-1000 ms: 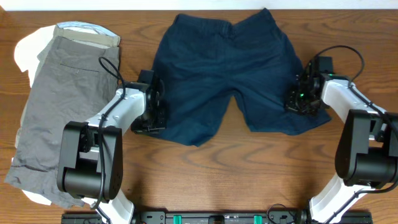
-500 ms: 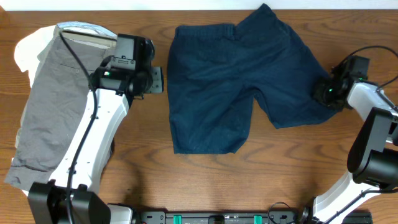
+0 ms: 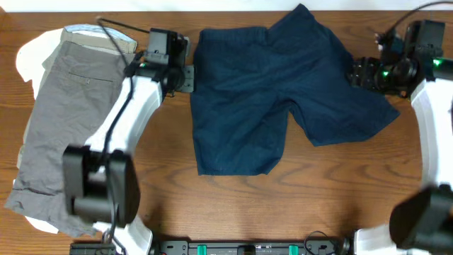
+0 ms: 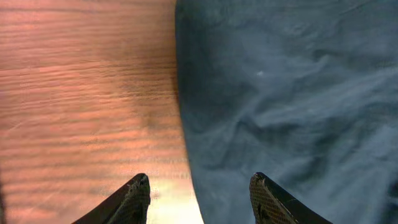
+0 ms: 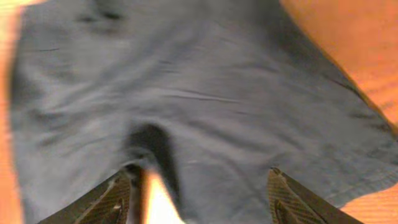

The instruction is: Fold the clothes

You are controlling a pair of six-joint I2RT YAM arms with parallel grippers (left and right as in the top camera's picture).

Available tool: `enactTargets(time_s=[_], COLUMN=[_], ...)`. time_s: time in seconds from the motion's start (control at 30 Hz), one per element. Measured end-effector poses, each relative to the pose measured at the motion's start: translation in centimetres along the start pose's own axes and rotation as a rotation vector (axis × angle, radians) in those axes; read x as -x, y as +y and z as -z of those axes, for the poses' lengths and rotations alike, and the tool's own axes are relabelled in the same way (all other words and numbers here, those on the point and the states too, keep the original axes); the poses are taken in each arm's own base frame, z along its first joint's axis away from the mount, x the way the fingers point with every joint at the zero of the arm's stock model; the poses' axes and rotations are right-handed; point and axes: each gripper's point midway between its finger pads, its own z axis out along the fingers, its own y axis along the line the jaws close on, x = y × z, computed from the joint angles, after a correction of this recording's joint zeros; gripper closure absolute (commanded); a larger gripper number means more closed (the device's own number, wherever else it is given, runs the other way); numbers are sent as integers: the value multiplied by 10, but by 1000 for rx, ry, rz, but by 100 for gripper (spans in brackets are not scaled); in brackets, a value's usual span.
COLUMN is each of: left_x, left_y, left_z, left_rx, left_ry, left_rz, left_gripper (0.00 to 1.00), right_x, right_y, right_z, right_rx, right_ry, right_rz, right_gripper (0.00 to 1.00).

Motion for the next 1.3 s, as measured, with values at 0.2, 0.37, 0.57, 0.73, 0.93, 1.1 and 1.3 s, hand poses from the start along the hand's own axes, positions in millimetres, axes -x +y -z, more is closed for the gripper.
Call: enactTargets(time_s=[0.2, 0.37, 0.57, 0.73, 0.93, 1.1, 1.3], left_x=[-8, -19, -35, -42, -47, -51, -56], left_y=[8, 25, 26, 14, 7, 5, 5], left_z=[-36, -54, -70, -72, -74, -74, -73], left_rx=[1, 12, -32, -71, -95, -107, -104], left_ry=[64, 105, 162, 188, 208, 224, 245], left_rz=[-9, 15, 7, -13, -21, -19, 1], left_gripper=[47, 48, 61, 64, 66, 91, 94], right_x=[-17, -29, -33, -33, -35, -35, -35], right_y=[45, 67, 81, 82, 81, 81, 81], right_z=[22, 17, 15, 15, 15, 15, 15], right_rx=[54, 81, 102, 102, 101, 101, 101], right_ry=[18, 57, 64, 64, 70, 70, 70], right_rz=[96, 144, 179, 181, 179, 179, 179], right_gripper=[30, 30, 29, 29, 29, 29, 29])
